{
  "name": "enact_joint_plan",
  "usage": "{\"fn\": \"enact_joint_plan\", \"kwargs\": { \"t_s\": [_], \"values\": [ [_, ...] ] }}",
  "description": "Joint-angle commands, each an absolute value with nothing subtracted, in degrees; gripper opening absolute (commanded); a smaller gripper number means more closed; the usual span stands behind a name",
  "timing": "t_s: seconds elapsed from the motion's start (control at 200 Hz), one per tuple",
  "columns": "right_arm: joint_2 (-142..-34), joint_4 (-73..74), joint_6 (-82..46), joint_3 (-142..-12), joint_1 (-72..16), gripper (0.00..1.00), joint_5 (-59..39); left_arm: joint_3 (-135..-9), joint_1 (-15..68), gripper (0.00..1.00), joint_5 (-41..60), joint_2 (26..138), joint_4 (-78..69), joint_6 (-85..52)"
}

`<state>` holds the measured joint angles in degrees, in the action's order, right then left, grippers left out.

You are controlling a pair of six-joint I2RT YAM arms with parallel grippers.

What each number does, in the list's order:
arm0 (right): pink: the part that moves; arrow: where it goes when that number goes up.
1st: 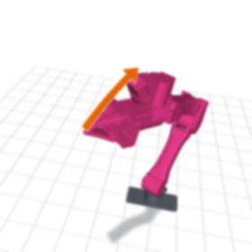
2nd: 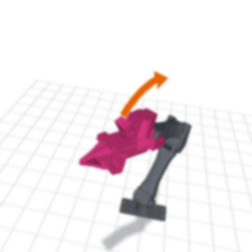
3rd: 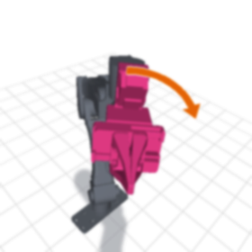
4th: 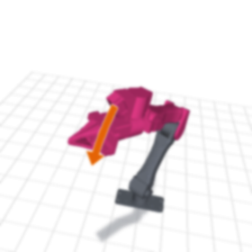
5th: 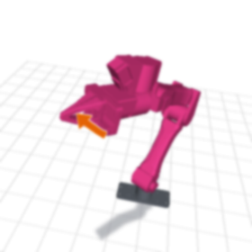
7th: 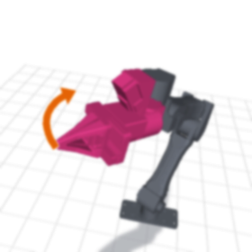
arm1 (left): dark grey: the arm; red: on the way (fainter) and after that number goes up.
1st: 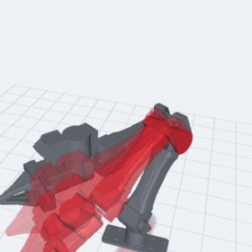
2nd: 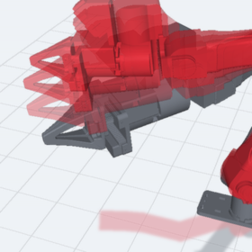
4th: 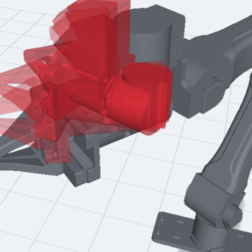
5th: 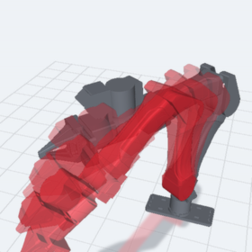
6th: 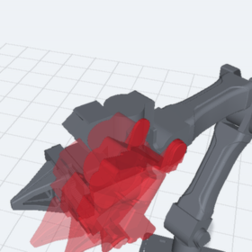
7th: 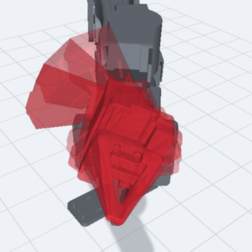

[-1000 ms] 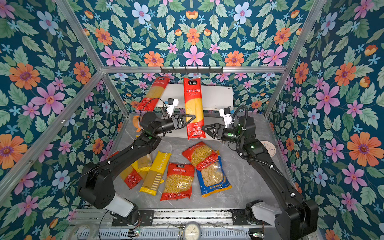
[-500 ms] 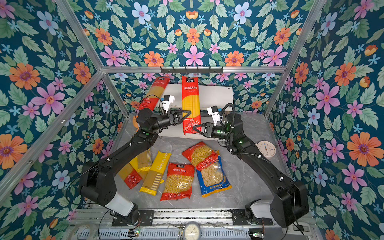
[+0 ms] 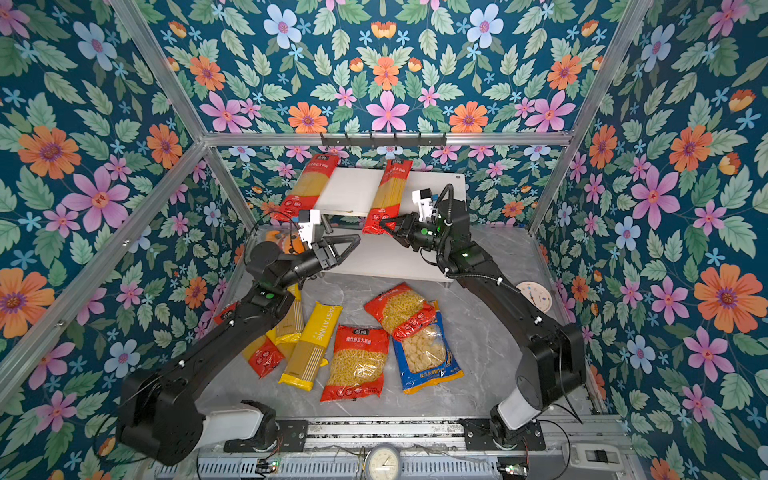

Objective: Place and organize the pasta boxes and bags onto the shelf
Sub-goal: 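Open the left gripper and set the bag on the upper shelf with the right gripper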

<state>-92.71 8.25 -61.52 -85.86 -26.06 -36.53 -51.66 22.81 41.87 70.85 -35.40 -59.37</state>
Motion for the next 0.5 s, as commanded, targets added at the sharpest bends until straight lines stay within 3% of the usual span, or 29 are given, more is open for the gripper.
{"fn": "enact_joint_plan", "kwargs": {
  "t_s": [0.0,0.23,0.495],
  "values": [
    [-96.5,10.4,-63.0,-91.0,-28.6,0.0,-34.9,-47.5,22.7,0.73,32.0,65.5,-22.2,-50.2],
    [-106.4,7.8,-64.3,-103.7,-34.0,0.0,-33.9,-41.9,21.0,0.73,14.8,56.0,0.4,-41.3],
    [-112.8,5.5,-64.8,-111.3,-35.5,0.0,-32.0,-38.6,20.0,0.72,13.6,53.8,2.6,-42.6]
  ]
}}
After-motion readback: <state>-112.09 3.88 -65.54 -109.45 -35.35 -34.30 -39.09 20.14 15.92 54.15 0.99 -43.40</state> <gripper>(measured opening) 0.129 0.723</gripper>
